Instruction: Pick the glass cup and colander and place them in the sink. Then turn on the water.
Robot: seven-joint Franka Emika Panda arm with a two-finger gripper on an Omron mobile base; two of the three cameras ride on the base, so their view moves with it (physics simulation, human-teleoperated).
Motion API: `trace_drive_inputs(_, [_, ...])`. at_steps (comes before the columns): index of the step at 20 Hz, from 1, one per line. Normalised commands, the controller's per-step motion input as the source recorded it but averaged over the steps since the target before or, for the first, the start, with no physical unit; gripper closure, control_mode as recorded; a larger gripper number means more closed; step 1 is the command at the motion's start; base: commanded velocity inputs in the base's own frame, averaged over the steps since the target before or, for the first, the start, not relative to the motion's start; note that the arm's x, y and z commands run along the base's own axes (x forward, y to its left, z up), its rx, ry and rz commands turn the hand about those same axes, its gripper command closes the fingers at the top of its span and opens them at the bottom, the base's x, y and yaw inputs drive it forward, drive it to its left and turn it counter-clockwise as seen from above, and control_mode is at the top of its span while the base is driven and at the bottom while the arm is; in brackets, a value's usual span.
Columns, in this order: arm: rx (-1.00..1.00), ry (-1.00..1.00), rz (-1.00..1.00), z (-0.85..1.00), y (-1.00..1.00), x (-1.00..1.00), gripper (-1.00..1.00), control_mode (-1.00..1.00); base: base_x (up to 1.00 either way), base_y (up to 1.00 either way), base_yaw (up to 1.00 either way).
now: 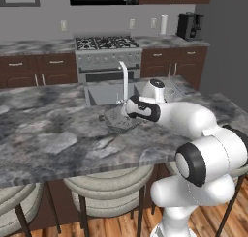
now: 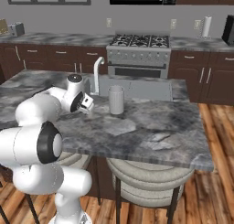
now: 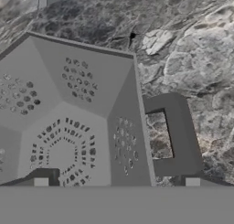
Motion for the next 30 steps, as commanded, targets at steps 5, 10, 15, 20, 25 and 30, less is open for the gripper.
trace_drive_inputs(5, [0.0, 0.01, -0.04, -0.27, 0.15, 0.28, -1.0, -1.0, 0.0, 0.0, 0.0])
trace_drive_inputs(10, [0.0, 0.02, -0.04, -0.31, 0.2, 0.17, 1.0, -1.0, 0.0, 0.0, 0.0])
trace_drive_inputs(15, [0.0, 0.0, -0.06, -0.15, 0.09, 0.01, 1.0, -1.0, 0.0, 0.0, 0.0])
trace_drive_inputs(20, [0.02, 0.0, -0.11, 0.0, -0.04, -0.2, 1.0, -1.0, 0.0, 0.0, 0.0])
trace_drive_inputs(25, [0.06, 0.0, -0.06, 0.15, -0.05, -0.51, 1.0, -1.0, 0.0, 0.0, 0.0])
trace_drive_inputs(30, [0.04, 0.0, -0.01, 0.55, 0.0, -0.3, 1.0, -1.0, 0.0, 0.0, 0.0])
